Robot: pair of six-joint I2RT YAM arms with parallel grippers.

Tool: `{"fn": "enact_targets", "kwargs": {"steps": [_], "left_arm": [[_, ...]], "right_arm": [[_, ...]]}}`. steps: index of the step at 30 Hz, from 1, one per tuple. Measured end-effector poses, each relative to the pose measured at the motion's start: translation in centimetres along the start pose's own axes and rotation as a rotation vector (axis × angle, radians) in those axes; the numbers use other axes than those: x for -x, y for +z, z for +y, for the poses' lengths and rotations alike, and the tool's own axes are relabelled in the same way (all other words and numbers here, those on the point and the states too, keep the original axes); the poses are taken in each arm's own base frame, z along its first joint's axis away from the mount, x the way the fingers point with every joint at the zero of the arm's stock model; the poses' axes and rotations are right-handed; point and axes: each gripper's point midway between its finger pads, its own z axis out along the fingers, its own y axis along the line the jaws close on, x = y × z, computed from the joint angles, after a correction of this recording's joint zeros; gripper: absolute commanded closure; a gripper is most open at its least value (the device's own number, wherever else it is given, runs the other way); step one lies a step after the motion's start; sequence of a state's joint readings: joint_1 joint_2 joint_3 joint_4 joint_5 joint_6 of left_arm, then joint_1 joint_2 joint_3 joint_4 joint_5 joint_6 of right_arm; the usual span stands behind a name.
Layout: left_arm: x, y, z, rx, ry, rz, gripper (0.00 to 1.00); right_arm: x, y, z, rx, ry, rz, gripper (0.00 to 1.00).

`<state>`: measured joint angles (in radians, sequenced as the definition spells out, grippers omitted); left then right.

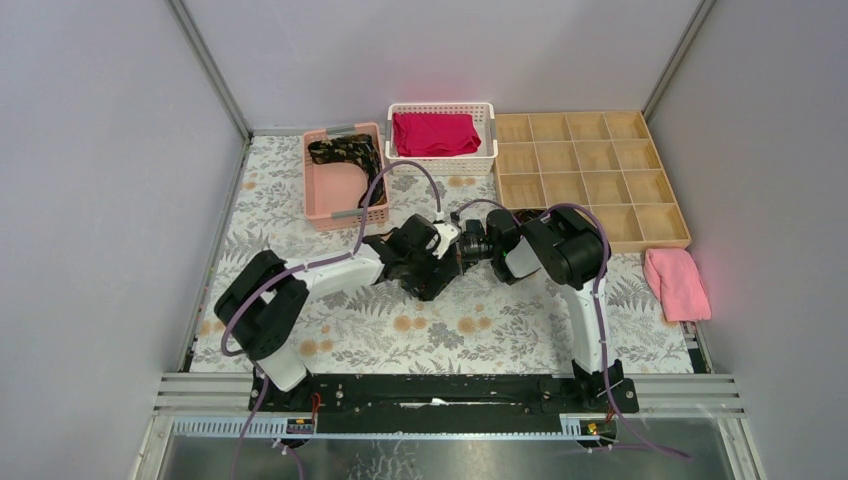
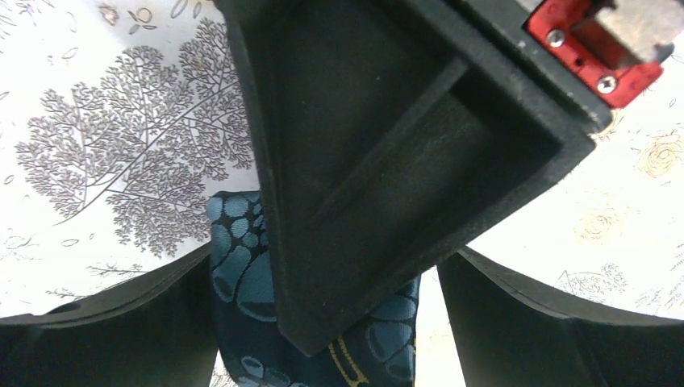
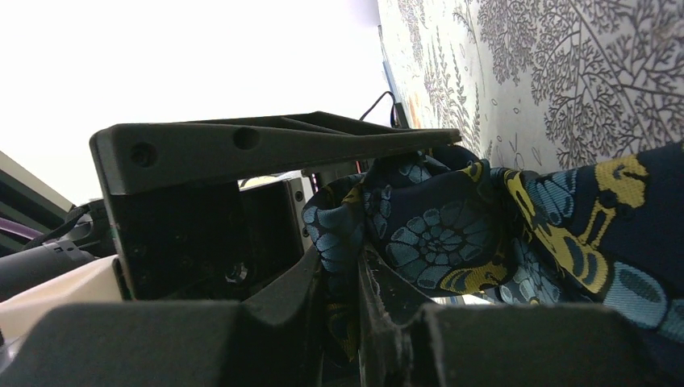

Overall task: Roll the ties
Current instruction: Roll the tie at the center of the board.

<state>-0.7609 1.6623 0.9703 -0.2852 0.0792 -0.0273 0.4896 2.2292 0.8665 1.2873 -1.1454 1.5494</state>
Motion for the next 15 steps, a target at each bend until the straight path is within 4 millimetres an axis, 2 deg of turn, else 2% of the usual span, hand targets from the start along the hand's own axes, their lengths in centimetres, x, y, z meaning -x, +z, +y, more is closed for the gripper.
{"fn": "enact_targets", "kwargs": {"steps": [8, 15], "left_arm": [[-1.2, 1.1, -0.8, -0.054, -0.007, 0.044, 0.01], [-1.1, 1.4, -0.1, -0.009, -0.029, 0.040, 0.01]], "right_arm": [[0.2, -0.2, 0.0, 0.000, 0.003, -0.005, 0.79], [0.2, -0.2, -0.3, 0.001, 0.005, -0.006, 0.79]]}}
